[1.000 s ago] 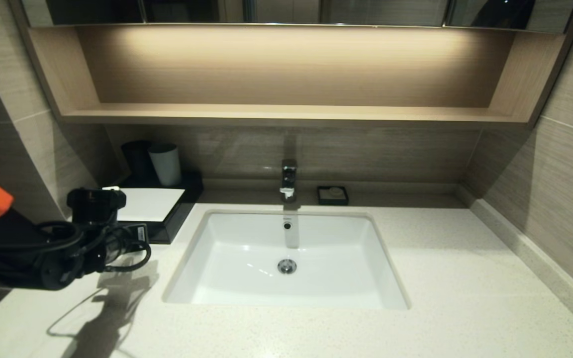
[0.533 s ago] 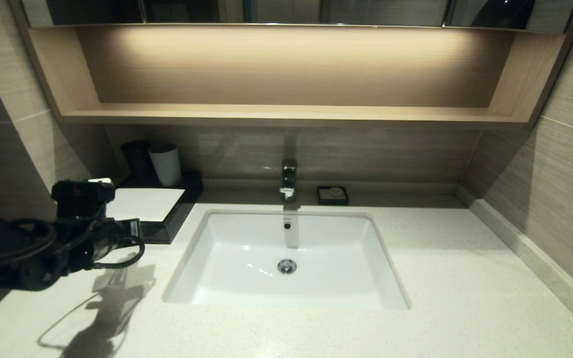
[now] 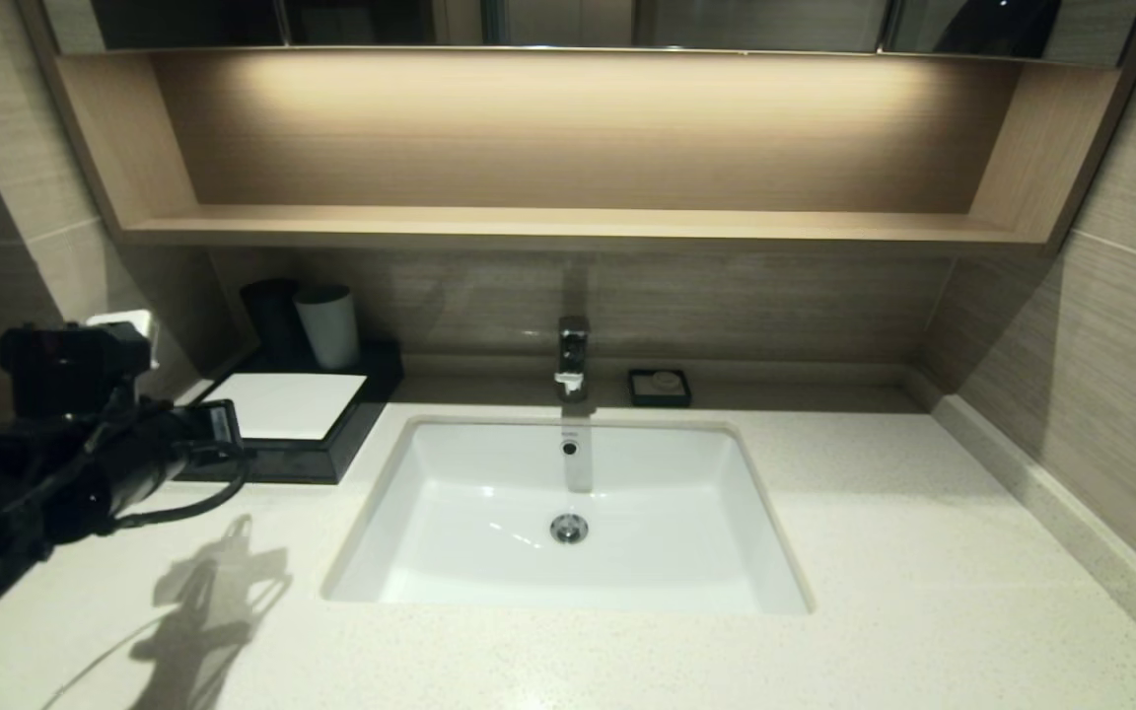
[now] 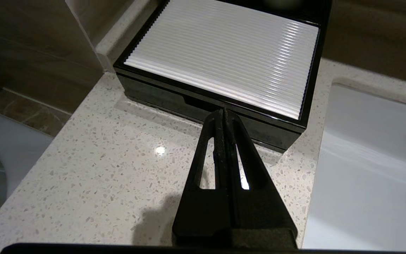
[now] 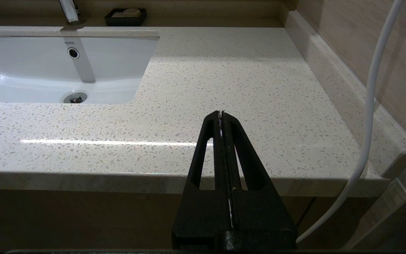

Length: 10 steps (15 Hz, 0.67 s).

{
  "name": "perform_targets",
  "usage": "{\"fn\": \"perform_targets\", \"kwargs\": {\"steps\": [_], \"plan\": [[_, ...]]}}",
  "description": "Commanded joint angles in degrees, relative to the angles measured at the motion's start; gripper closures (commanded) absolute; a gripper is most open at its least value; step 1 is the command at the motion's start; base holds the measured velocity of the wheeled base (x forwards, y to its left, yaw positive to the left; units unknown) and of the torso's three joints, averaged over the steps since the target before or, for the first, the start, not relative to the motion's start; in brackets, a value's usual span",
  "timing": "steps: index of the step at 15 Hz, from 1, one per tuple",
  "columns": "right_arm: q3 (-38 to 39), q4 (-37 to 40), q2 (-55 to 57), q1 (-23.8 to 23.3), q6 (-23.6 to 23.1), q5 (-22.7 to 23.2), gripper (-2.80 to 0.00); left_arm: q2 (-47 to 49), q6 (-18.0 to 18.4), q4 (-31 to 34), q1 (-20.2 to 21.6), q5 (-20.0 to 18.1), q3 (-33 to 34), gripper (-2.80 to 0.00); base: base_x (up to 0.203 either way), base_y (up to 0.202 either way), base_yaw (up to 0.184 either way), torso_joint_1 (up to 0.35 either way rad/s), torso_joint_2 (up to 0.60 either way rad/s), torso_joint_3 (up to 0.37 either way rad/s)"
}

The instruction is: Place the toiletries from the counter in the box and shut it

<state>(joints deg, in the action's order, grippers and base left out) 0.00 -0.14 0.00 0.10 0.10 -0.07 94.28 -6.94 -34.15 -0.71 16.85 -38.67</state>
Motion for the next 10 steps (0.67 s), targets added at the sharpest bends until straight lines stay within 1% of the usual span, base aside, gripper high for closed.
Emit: {"fn": "perform_targets", "kwargs": {"steps": [1, 4, 5, 7, 10], "plan": [[0.1, 0.0, -0.1, 0.0, 0.0, 0.0, 0.0, -7.9, 0.3, -0.4, -0.2, 0.2, 3.0, 0.0, 0.0, 0.0, 0.0, 0.0, 0.0, 0.0], [0.1, 0.0, -0.1, 0.0, 0.0, 0.0, 0.0, -12.0, 0.7, -1.9, -0.2, 0.1, 4.7, 0.0, 0.0, 0.0, 0.0, 0.0, 0.0, 0.0], [0.1, 0.0, -0.1, 0.0, 0.0, 0.0, 0.0, -14.5, 1.3, -1.9, -0.4, -0.1, 5.8, 0.0, 0.0, 0.0, 0.0, 0.0, 0.0, 0.0], [0.1, 0.0, -0.1, 0.1, 0.0, 0.0, 0.0, -18.2, 4.3, -4.0, -0.8, -0.4, 9.6, 0.0, 0.0, 0.0, 0.0, 0.0, 0.0, 0.0], [0.1, 0.0, -0.1, 0.0, 0.0, 0.0, 0.0, -26.0, 5.9, -5.2, -1.5, -2.7, 15.3, 0.0, 0.0, 0.0, 0.0, 0.0, 0.0, 0.0]]}}
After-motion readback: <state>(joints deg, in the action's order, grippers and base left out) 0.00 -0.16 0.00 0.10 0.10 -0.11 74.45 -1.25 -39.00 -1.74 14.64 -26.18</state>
